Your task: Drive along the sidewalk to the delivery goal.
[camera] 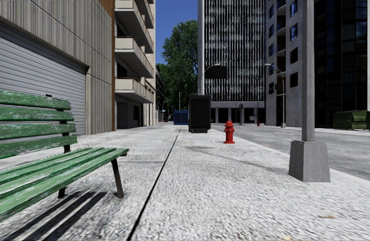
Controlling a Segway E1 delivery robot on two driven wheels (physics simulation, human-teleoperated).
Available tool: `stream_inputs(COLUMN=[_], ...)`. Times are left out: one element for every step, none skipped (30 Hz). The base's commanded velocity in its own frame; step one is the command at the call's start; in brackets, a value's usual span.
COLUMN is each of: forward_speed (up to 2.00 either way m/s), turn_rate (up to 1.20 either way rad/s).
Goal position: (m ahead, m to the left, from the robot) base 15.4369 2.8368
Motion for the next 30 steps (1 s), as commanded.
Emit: stream_inputs(forward_speed=[2.0, 2.0, 2.0, 2.0, 2.0, 2.0, 2.0, 2.0, 2.0, 2.0, 2.0, 2.0, 2.0, 2.0, 2.0, 2.0, 2.0, 2.0, 2.0, 2.0, 2.0, 2.0, 2.0, 2.0, 2.0, 2.0, 2.0, 2.0, 2.0, 2.0], turn_rate=[0.0, 0.0, 0.0, 0.0, 0.0, 0.0, 0.0, 0.0, 0.0, 0.0, 0.0, 0.0, 0.0, 0.0, 0.0, 0.0, 0.0, 0.0, 0.0, 0.0, 0.0, 0.0, 0.0, 0.0, 0.0, 0.0, 0.0, 0.0, 0.0, 0.0])
